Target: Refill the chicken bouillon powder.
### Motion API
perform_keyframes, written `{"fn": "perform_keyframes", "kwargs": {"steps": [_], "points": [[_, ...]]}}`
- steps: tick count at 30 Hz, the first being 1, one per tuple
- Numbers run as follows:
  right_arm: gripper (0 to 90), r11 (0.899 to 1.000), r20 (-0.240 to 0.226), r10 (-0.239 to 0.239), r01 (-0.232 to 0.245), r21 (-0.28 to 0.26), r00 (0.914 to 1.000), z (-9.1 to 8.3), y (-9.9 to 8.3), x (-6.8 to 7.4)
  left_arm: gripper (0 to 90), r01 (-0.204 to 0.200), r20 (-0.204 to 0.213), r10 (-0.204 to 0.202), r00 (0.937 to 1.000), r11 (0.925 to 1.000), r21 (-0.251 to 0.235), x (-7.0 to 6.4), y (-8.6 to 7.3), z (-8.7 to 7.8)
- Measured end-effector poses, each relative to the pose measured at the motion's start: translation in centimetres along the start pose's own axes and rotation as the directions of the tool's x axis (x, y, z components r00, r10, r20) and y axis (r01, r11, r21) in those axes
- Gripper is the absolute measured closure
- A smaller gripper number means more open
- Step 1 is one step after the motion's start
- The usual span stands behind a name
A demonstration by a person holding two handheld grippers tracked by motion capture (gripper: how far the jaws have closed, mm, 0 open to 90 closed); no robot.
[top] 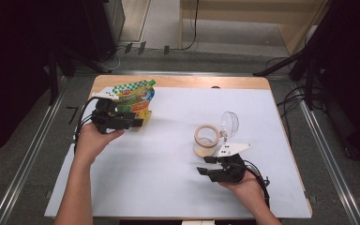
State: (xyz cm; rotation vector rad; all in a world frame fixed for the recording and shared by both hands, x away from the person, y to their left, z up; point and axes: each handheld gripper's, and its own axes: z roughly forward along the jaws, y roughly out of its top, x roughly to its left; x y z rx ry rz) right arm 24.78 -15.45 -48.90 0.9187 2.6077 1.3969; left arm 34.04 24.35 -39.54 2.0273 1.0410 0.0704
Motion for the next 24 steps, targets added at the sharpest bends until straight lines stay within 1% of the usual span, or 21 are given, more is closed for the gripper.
{"fn": "perform_keyframes", "kwargs": {"steps": [2,3,4,5,6,7,8,10,12,13,14,15,17,18,19,21,24], "points": [[50.4,1.000,-0.004,-0.009,0.009,0.006,1.0000,0.2,0.1,0.1,44.2,0.011,-0.008,-0.011,0.9999,0.9999,-0.007,0.5,-0.3,-0.5],[50.4,1.000,-0.006,-0.012,0.012,0.007,0.9999,0.3,0.1,0.1,44.4,0.017,-0.020,-0.017,0.9997,0.9996,-0.024,1.1,-0.5,-1.0],[50.4,1.000,-0.006,-0.012,0.012,0.007,0.9999,0.3,0.1,0.1,44.4,0.017,-0.020,-0.017,0.9997,0.9996,-0.024,1.1,-0.5,-1.0],[50.4,1.000,-0.009,-0.014,0.014,0.009,0.9999,0.4,0.1,0.2,44.5,0.022,-0.022,-0.023,0.9995,0.9992,-0.033,1.8,-0.7,-1.2],[50.4,1.000,-0.009,-0.014,0.014,0.009,0.9999,0.4,0.1,0.2,44.8,0.022,-0.022,-0.023,0.9995,0.9992,-0.033,1.8,-0.7,-1.2],[50.4,1.000,-0.009,-0.018,0.018,0.012,0.9998,0.4,0.1,0.3,44.8,0.039,-0.029,-0.040,0.9988,0.9985,-0.037,2.5,-0.8,-1.5],[50.4,1.000,-0.009,-0.018,0.018,0.012,0.9998,0.4,0.1,0.3,45.0,0.039,-0.029,-0.040,0.9988,0.9985,-0.037,2.5,-0.8,-1.5],[50.4,1.000,-0.014,-0.023,0.023,0.012,0.9996,0.5,0.1,0.3,45.6,0.042,-0.040,-0.044,0.9982,0.9982,-0.042,3.1,-0.9,-1.9],[50.4,1.000,-0.015,-0.022,0.023,0.013,0.9996,0.5,0.0,0.4,47.2,0.055,-0.057,-0.057,0.9967,0.9978,-0.037,3.6,-1.2,-2.1],[50.4,1.000,-0.015,-0.021,0.021,0.012,0.9997,0.5,0.0,0.4,47.4,0.061,-0.073,-0.063,0.9953,0.9976,-0.034,4.1,-1.4,-2.3],[50.4,1.000,-0.015,-0.021,0.021,0.013,0.9997,0.5,0.0,0.4,47.3,0.064,-0.076,-0.067,0.9949,0.9972,-0.040,4.2,-1.4,-2.3],[50.4,1.000,-0.015,-0.022,0.023,0.014,0.9996,0.5,0.0,0.4,46.4,0.068,-0.092,-0.072,0.9931,0.9964,-0.050,4.5,-1.3,-2.3],[50.4,1.000,-0.015,-0.024,0.025,0.014,0.9996,0.5,0.0,0.4,44.4,0.064,-0.097,-0.069,0.9929,0.9966,-0.052,4.7,-1.2,-2.2],[50.4,0.999,-0.014,-0.027,0.027,0.018,0.9995,0.6,0.0,0.4,43.9,0.058,-0.112,-0.064,0.9917,0.9967,-0.057,5.1,-0.9,-1.9],[50.4,0.999,-0.014,-0.027,0.027,0.018,0.9995,0.6,0.0,0.4,43.6,0.058,-0.112,-0.064,0.9917,0.9967,-0.057,5.1,-0.9,-1.9],[50.4,0.999,-0.015,-0.028,0.028,0.022,0.9995,0.6,0.0,0.6,43.7,0.057,-0.117,-0.065,0.9910,0.9960,-0.069,5.4,-0.4,-1.4],[50.4,0.999,-0.020,-0.037,0.037,0.021,0.9991,0.8,0.0,0.6,46.7,0.058,-0.113,-0.068,0.9912,0.9950,-0.081,5.4,-0.2,-0.8]]}}
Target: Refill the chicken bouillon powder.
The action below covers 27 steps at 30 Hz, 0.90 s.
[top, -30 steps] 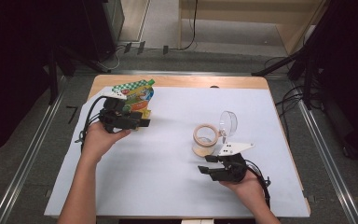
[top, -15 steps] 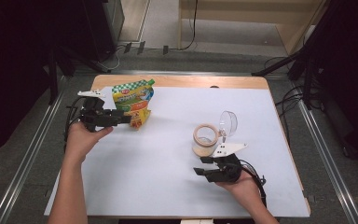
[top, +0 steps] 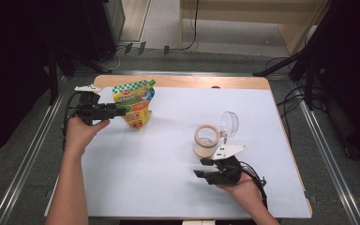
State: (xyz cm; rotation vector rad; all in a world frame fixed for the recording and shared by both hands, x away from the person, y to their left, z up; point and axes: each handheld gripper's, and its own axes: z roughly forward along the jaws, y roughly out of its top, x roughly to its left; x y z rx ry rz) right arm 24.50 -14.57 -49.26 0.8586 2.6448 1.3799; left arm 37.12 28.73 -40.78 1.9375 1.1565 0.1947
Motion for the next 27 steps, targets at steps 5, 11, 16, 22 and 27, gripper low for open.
{"fn": "perform_keyframes", "kwargs": {"steps": [5,11,16,22,27], "points": [[50.0,1.000,-0.025,0.011,-0.012,-0.021,0.9996,0.7,0.1,0.5,56.2,-0.042,-0.022,0.042,0.9989,0.9991,0.008,-0.7,0.8,1.4],[49.5,0.998,-0.048,-0.043,0.041,-0.054,0.9979,1.7,0.8,2.0,69.7,-0.032,-0.033,0.032,0.9990,0.9994,-0.016,-1.4,1.4,3.0],[48.6,0.995,-0.035,-0.080,0.077,-0.063,0.9962,2.3,1.5,2.8,83.3,-0.012,-0.058,0.010,0.9982,0.9996,-0.027,-1.9,1.5,2.9],[48.3,0.995,-0.040,-0.079,0.076,-0.065,0.9961,2.7,2.5,2.9,90.0,-0.003,-0.041,0.003,0.9992,0.9999,-0.015,-2.2,1.5,3.0],[48.1,0.995,-0.041,-0.074,0.070,-0.077,0.9964,3.2,3.5,2.2,90.0,0.021,-0.009,-0.021,0.9997,0.9998,0.001,-2.4,1.6,2.8]]}}
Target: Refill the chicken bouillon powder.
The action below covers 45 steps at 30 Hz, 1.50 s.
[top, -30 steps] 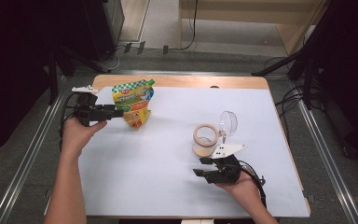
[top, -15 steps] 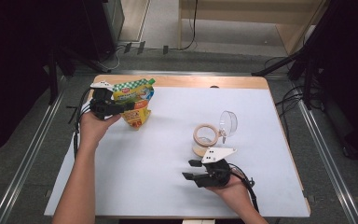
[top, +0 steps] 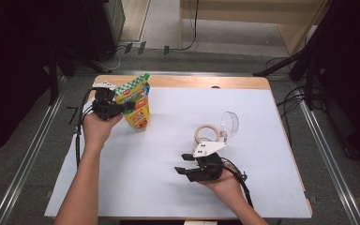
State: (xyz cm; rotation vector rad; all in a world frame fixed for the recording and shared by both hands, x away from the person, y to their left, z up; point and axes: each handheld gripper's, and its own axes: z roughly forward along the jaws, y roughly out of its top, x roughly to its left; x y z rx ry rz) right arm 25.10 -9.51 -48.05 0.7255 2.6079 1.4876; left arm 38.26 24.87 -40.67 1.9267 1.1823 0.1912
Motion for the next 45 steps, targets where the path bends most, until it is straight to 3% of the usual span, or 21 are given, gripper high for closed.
{"fn": "perform_keyframes", "kwargs": {"steps": [2,4,5,13,19,27,31,34,36,41,45], "points": [[48.2,1.000,0.001,0.013,-0.013,-0.003,0.9999,0.1,-0.1,-0.1,90.0,0.026,0.036,-0.027,0.9990,0.9993,0.028,-0.5,0.1,-0.5],[48.2,1.000,0.000,0.017,-0.017,-0.006,0.9999,0.2,-0.2,-0.1,90.0,0.025,0.050,-0.026,0.9984,0.9991,0.033,-0.8,0.2,-0.6],[48.2,1.000,-0.009,0.020,-0.020,-0.003,0.9998,0.2,-0.4,0.0,90.0,0.005,0.070,-0.008,0.9975,0.9991,0.042,-1.6,0.2,-0.9],[48.2,0.999,-0.007,0.032,-0.032,0.025,0.9995,0.6,-1.5,0.1,90.0,-0.019,0.132,0.014,0.9912,0.9989,0.042,-3.6,0.1,-2.1],[48.2,0.999,0.003,0.052,-0.052,0.013,0.9986,0.5,-1.5,-0.2,90.0,-0.050,0.152,0.042,0.9875,0.9975,0.049,-5.0,0.3,-2.6],[48.2,0.998,0.017,0.054,-0.054,0.012,0.9984,0.6,-1.6,-0.6,90.0,-0.113,0.190,0.100,0.9766,0.9918,0.059,-7.6,0.7,-3.6],[49.0,0.998,0.020,0.061,-0.061,0.002,0.9979,0.7,-1.6,-0.6,90.0,-0.144,0.216,0.127,0.9681,0.9873,0.067,-8.7,0.8,-3.9],[49.6,0.996,0.047,0.089,-0.089,-0.005,0.9949,0.9,-1.6,-1.0,90.0,-0.165,0.256,0.139,0.9567,0.9830,0.082,-9.8,0.8,-4.1],[51.1,0.996,0.062,0.092,-0.092,-0.003,0.9938,1.0,-1.6,-1.1,90.0,-0.171,0.265,0.144,0.9534,0.9819,0.081,-10.1,0.8,-4.1],[53.7,0.995,0.084,0.095,-0.095,-0.005,0.9919,1.3,-1.6,-1.3,90.0,-0.214,0.299,0.176,0.9376,0.9720,0.097,-11.7,0.8,-4.0],[57.1,0.994,0.094,0.108,-0.108,-0.012,0.9896,1.6,-1.6,-1.5,90.0,-0.238,0.315,0.195,0.9288,0.9654,0.105,-12.8,0.7,-4.1]]}}
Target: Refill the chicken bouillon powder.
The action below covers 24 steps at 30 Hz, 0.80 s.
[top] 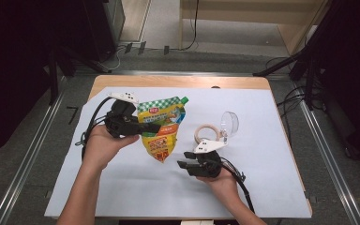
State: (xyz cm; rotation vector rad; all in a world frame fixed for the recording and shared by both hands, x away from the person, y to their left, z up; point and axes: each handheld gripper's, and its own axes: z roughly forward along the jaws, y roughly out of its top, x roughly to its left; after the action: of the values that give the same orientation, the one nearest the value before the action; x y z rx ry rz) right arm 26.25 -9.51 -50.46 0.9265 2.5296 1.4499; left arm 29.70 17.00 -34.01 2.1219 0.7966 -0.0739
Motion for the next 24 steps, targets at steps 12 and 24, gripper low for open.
{"fn": "perform_keyframes", "kwargs": {"steps": [12,24], "points": [[70.2,0.998,0.075,-0.053,0.054,-0.010,0.9958,0.7,0.2,0.1,90.0,-0.043,0.087,0.038,0.9955,0.9978,0.051,-2.5,0.2,1.0],[71.8,0.961,0.058,-0.270,0.273,-0.050,0.9610,0.7,0.4,2.5,89.9,0.029,0.134,-0.030,0.9905,0.9995,0.011,-2.4,0.0,1.2]]}}
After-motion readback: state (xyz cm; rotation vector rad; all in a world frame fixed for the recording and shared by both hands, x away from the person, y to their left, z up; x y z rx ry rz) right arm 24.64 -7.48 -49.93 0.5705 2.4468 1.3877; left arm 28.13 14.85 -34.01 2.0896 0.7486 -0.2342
